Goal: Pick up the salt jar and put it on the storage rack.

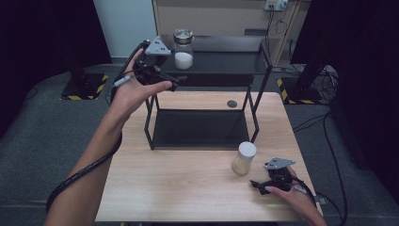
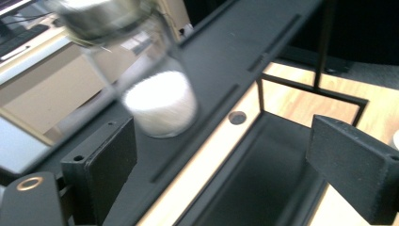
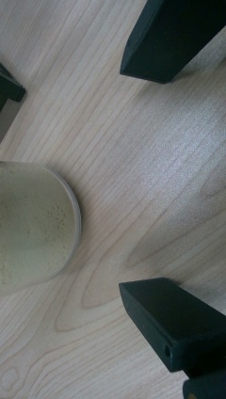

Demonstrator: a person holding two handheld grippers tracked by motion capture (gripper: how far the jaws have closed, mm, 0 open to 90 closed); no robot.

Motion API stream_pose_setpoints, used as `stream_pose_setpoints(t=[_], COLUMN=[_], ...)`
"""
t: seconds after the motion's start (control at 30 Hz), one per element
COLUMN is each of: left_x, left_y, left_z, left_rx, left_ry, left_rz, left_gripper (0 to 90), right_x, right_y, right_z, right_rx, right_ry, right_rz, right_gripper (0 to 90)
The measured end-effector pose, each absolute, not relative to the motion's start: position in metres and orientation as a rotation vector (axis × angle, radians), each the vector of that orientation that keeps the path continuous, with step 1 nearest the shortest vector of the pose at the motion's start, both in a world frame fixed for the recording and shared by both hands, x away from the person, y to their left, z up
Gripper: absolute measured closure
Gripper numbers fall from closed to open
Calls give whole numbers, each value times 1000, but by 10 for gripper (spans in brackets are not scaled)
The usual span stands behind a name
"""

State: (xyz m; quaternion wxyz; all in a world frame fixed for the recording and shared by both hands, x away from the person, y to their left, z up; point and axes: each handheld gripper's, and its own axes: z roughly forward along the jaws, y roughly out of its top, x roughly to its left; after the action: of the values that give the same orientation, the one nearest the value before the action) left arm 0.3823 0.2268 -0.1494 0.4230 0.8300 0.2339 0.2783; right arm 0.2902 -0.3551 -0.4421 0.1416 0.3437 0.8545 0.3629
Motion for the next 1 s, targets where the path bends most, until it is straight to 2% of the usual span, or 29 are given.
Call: stream_pose_setpoints(t=[0.6, 1.0], left_x=[356, 358], left_y=[185, 162], left_z=[-222, -303], left_rx=[2139, 2223], left_ry=[483, 598], left_rz=[648, 518], left_gripper=[77, 78], right_x=[290, 290], right_y=[-355, -355], right_z=[-442, -442], right_rx=[995, 995], right_ry=[2465, 2464], right_rz=[1046, 1046], right_gripper=[13, 13])
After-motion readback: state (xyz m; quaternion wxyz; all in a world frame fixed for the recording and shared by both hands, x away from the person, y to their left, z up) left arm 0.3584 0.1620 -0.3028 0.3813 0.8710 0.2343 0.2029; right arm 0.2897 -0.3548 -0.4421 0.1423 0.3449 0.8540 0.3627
